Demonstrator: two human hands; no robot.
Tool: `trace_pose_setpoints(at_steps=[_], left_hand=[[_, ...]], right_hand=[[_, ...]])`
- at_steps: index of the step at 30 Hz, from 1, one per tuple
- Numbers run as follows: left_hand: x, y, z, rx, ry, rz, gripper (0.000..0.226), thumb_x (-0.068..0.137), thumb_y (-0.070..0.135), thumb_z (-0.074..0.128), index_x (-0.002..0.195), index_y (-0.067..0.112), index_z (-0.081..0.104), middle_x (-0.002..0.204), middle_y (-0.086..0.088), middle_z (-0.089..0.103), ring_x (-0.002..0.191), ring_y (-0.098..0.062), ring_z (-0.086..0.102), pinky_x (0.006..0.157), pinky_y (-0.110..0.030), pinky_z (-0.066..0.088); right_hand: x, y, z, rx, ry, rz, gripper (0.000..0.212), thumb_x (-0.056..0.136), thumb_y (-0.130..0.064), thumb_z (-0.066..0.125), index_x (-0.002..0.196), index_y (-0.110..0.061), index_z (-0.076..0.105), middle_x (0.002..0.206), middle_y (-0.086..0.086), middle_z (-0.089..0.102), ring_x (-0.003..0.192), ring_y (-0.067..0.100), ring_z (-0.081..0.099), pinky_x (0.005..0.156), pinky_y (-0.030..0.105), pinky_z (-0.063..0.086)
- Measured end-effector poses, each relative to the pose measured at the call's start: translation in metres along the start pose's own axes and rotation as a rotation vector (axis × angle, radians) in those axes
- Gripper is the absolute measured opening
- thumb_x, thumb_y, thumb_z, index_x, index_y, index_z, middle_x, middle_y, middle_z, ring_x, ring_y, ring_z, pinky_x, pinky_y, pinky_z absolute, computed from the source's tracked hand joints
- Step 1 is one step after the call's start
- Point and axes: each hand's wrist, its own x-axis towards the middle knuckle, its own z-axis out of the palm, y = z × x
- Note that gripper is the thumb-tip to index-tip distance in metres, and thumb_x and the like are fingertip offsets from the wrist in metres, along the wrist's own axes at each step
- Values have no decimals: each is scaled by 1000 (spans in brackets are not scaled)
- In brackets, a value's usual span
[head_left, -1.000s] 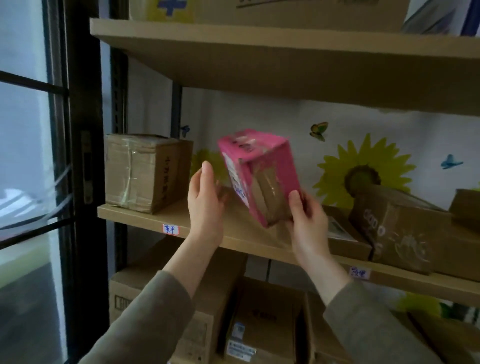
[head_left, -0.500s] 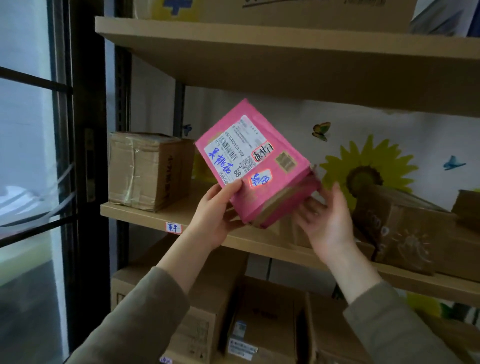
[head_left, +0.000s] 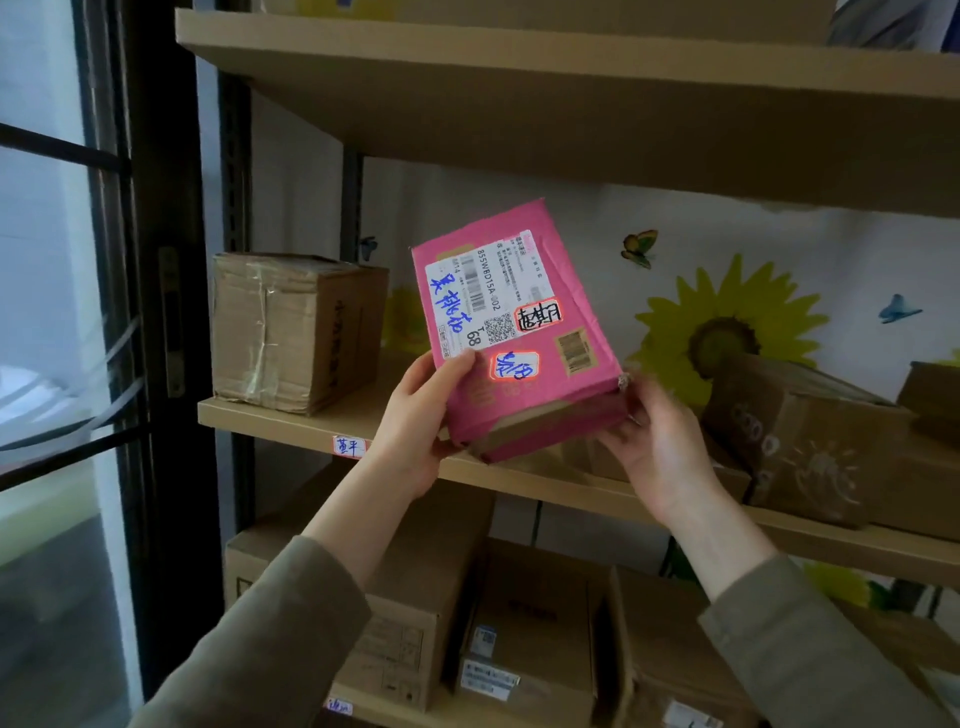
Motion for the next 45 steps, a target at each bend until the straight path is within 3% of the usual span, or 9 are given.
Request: trace_pose_setpoints(at_steps=[6,11,14,21,29,34,38,42,45], left_hand=[[-24,-9,17,-65,-61,-11,27,85,24,62,112,23,61,100,0,73,84,-15,70,80,-34,54],[-78,-32,40,-65,-139,-70,26,77,25,66,103,26,63,95,3,74,78,-12,71,72,-29,58],[-124,-58,62,-47,-209,-119,31,70,24,71,100,27,65,99,1,74,80,-13,71,75,-33,58],[-243,-157,178,-15,-383,-336,47,67,22,66,114,19,62,98,-3,73,74,-13,71,60,-23,55],[-350,-289,342,122,-672,-658,53,68,24,67,118,8,57,106,-12,70,76,-15,69,66,-25,58],[-389,-393,421,319,-832,-810,46,78,25,72,115,4,56,106,-13,68,76,-14,68,57,-18,52],[-412,-487,472,462,-922,-940,44,78,25,72,114,7,54,105,-12,67,83,-19,67,69,-28,54],[-427,-594,512,636,-1105,-952,31,82,24,69,107,10,57,98,-2,65,79,-9,62,64,-17,49],[-433,-684,528,856,-1266,-873,47,78,41,69,111,10,61,106,-6,67,87,-15,65,74,-27,52]], right_hand=[[-41,-6,-22,-139,23,-114,26,97,-15,43,110,-29,61,106,-2,70,99,14,67,82,36,54],[-107,-15,-65,-124,67,-120,24,92,-17,50,85,-31,68,79,-7,73,75,8,69,62,23,56],[-159,-26,-107,-79,103,-124,12,61,-36,66,69,-32,73,74,-6,72,71,7,68,61,22,55],[-292,-52,-272,-63,454,-29,16,89,-14,52,80,-21,63,70,-5,70,62,7,67,54,21,53],[-419,-94,-450,-62,904,15,10,90,-11,49,94,-11,58,67,-8,71,61,3,67,54,18,53],[-467,-85,-546,-29,1131,177,39,99,-32,36,120,-7,58,118,14,66,110,29,61,92,49,50],[-489,-63,-621,19,1215,303,83,65,-74,55,123,-16,60,104,10,67,89,22,65,68,28,53],[-496,-15,-707,60,1331,430,56,74,-53,66,113,-13,62,102,7,73,94,25,70,88,44,53],[-498,36,-772,129,1450,558,28,90,-33,56,107,-11,59,94,8,72,83,23,71,76,38,58]])
